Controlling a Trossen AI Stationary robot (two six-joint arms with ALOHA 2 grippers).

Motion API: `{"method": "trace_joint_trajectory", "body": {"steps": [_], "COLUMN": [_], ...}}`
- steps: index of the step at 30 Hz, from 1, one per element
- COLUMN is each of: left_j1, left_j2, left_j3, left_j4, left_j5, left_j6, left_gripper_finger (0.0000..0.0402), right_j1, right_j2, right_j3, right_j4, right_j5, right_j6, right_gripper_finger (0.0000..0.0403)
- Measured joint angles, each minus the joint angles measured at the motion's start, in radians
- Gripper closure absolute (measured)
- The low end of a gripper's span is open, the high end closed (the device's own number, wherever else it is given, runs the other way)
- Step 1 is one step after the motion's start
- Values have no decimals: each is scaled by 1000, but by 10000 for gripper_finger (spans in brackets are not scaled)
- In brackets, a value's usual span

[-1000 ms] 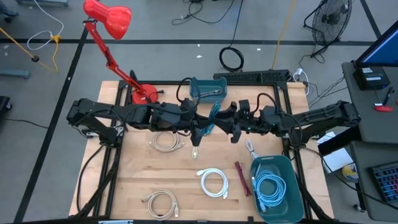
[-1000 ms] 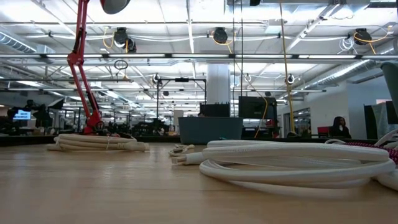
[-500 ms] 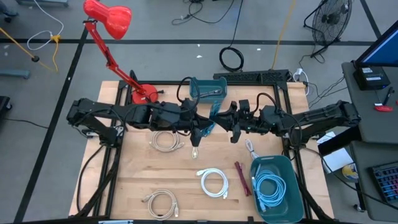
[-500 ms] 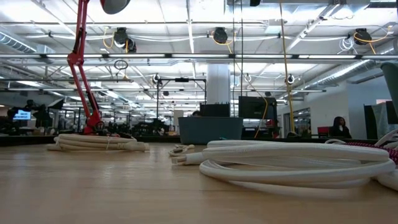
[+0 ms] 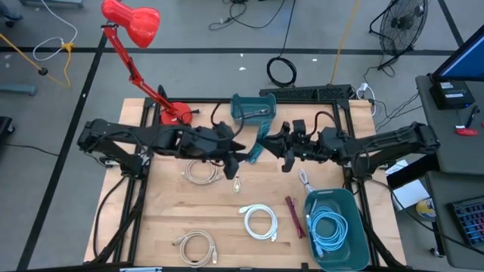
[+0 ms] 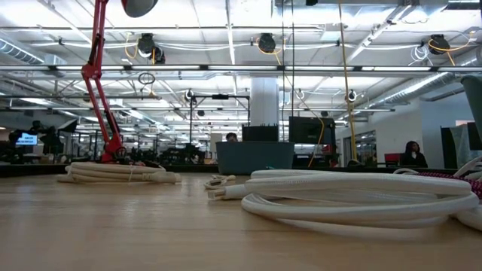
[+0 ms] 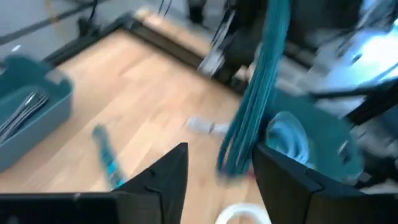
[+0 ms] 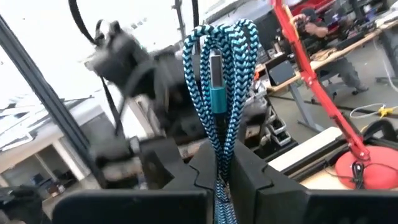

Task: Pick & Place USB Port
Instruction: Put the bottom blue and white charger cable into the top blue bin

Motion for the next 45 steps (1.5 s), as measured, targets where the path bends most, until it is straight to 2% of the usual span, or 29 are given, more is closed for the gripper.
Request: {"method": "trace_joint_trajectory", "body": {"steps": [7, 10, 13, 17, 24, 29, 34, 38, 45], "left_j1": [-44, -77, -95, -98, -78, -40, -10, 8, 48], "left_j2": [-12, -12, -11, -12, -15, -15, -15, -15, -15], "left_j3": [-1, -1, -1, -1, -1, -1, -1, -1, -1], "left_j4": [-140, -142, -143, -144, -146, -146, -146, -149, -195], "left_j5": [-17, -52, -104, -117, -135, -135, -143, -143, -139], "left_j6": [-29, -42, -43, -43, -54, -77, -89, -78, -73], "left_gripper_finger": [215, 223, 232, 242, 245, 245, 245, 245, 245], "right_j1": [-60, -125, -221, -376, -651, -786, -855, -874, -864], "right_j2": [-52, -73, -75, -57, 35, 138, 259, 357, 517], "right_j3": [3, 3, 3, 3, 1, 1, 45, 160, 459], "right_j4": [-100, -184, -260, -298, -296, -257, -233, -266, -573], "right_j5": [116, 162, 145, 33, -231, -429, -537, -601, -629], "right_j6": [-13, 12, 48, 67, 83, 89, 69, -11, -258], "right_gripper_finger": [393, 394, 394, 394, 394, 395, 395, 395, 395]}}
